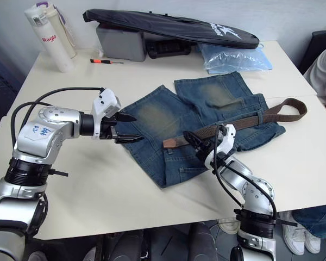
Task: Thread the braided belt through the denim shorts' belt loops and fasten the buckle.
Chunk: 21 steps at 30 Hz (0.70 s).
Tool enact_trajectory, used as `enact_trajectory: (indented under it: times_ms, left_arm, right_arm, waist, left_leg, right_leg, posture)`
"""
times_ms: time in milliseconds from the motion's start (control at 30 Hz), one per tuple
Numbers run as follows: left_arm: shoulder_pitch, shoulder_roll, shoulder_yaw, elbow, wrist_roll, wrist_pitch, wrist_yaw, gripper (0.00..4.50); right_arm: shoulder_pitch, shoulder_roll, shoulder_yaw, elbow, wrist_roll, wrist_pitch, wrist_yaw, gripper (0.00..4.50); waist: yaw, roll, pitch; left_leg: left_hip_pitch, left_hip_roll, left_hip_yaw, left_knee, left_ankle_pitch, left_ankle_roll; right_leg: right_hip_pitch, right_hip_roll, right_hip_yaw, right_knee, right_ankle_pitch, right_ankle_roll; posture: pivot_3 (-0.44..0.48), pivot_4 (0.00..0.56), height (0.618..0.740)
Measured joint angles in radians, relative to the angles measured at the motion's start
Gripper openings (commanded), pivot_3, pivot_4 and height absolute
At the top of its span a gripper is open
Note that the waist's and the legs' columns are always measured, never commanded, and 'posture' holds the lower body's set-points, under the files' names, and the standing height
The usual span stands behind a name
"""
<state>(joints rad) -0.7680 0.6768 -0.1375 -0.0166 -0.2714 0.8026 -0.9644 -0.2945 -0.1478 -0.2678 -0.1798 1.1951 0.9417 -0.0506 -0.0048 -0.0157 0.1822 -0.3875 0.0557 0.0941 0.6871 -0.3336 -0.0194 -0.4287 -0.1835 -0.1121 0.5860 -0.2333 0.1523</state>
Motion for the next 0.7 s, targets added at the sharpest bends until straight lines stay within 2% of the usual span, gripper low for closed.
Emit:
enact_trajectory:
  times_ms: [400,500,667,700]
  left_arm:
    - [-0.007,-0.008,-0.021,0.030,0.002,-0.022,-0.007,4.50]
    - [-0.008,-0.008,-0.022,0.031,0.003,-0.028,-0.007,4.50]
    - [-0.009,-0.008,-0.026,0.032,0.003,-0.035,-0.008,4.50]
    - [-0.009,-0.008,-0.027,0.032,0.003,-0.037,-0.008,4.50]
  right_arm:
    - [-0.003,0.080,0.012,0.016,-0.011,-0.041,0.005,3.45]
    - [-0.006,0.084,0.013,0.030,-0.015,-0.045,0.008,2.65]
    - [-0.012,0.083,0.022,0.019,-0.012,-0.040,0.007,0.28]
    - [-0.014,0.081,0.024,0.010,-0.010,-0.038,0.007,0.06]
  waist:
    - [-0.012,0.000,0.000]
    - [-0.019,0.000,0.000]
    - [-0.024,0.000,0.000]
    - [-0.024,0.000,0.000]
  left_leg:
    - [0.000,0.001,0.000,-0.001,0.000,0.000]
    - [0.000,0.001,0.000,-0.001,0.000,0.000]
    - [0.001,0.001,0.000,-0.002,0.000,-0.001]
    - [0.001,0.001,0.000,-0.002,0.001,-0.001]
  right_leg:
    - [0.000,0.001,0.000,0.000,0.000,0.000]
    - [0.000,0.001,0.000,0.000,0.000,0.000]
    - [0.000,0.001,0.000,0.000,0.000,-0.001]
    - [0.000,0.001,0.000,0.000,0.000,-0.001]
  posture:
    - [0.000,0.150,0.740]
    - [0.000,0.150,0.740]
    - [0.000,0.150,0.740]
    - [0.000,0.150,0.740]
